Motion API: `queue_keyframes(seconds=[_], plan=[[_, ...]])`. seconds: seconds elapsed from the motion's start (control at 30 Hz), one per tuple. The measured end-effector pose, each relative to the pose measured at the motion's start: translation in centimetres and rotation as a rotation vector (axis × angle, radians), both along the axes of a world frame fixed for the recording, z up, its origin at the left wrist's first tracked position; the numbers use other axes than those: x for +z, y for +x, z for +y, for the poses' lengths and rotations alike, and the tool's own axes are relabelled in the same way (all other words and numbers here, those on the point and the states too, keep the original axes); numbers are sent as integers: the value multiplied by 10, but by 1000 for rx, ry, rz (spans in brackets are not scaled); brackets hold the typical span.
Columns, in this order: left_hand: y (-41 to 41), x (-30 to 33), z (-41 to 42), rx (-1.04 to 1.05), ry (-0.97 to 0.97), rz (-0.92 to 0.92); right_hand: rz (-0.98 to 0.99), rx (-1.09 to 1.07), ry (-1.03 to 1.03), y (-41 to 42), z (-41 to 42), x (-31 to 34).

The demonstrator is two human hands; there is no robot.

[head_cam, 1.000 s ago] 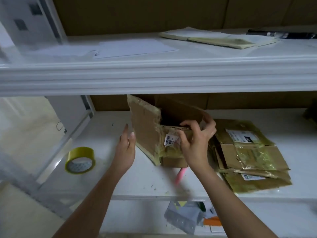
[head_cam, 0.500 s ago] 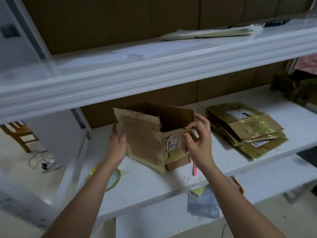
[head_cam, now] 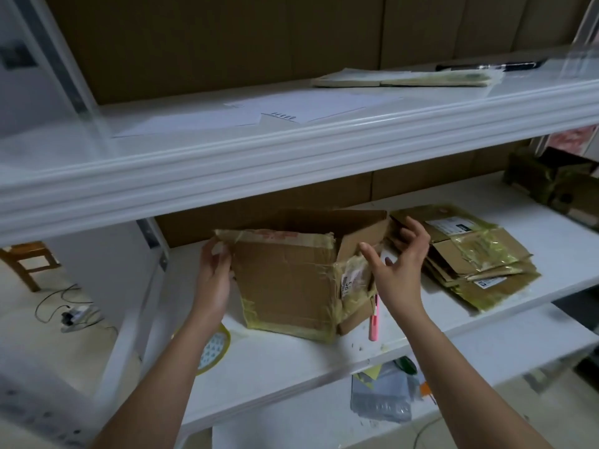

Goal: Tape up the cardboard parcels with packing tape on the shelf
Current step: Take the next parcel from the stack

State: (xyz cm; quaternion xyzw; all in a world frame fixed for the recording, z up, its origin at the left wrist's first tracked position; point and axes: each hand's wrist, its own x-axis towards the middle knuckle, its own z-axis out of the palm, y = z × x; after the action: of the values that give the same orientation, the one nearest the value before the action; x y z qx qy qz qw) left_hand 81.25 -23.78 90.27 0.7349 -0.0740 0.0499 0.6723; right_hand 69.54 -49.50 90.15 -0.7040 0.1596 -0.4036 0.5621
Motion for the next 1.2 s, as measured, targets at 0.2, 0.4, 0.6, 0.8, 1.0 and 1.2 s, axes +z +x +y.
queue_keyframes(seconds=[0.2,0.4,0.6,0.8,1.0,1.2], plan=[[-19,6,-2,-22,-116,-6,-39,178,-91,-5,41,-17],[-41,-8,7,-112,-114,-15,88,499,-129,-4,47,-22],[-54,-4,12,-139,-77,-65,64,494,-113,0,39,-14],[-59,-4,13,-153,-94,12,85,507,-166,3,30,-5],[-49,1,12,-118,-63,-46,84,557,30,5,24,-7],[-38,2,13,-31,128,-80,183,561,-3,14,17,-1]])
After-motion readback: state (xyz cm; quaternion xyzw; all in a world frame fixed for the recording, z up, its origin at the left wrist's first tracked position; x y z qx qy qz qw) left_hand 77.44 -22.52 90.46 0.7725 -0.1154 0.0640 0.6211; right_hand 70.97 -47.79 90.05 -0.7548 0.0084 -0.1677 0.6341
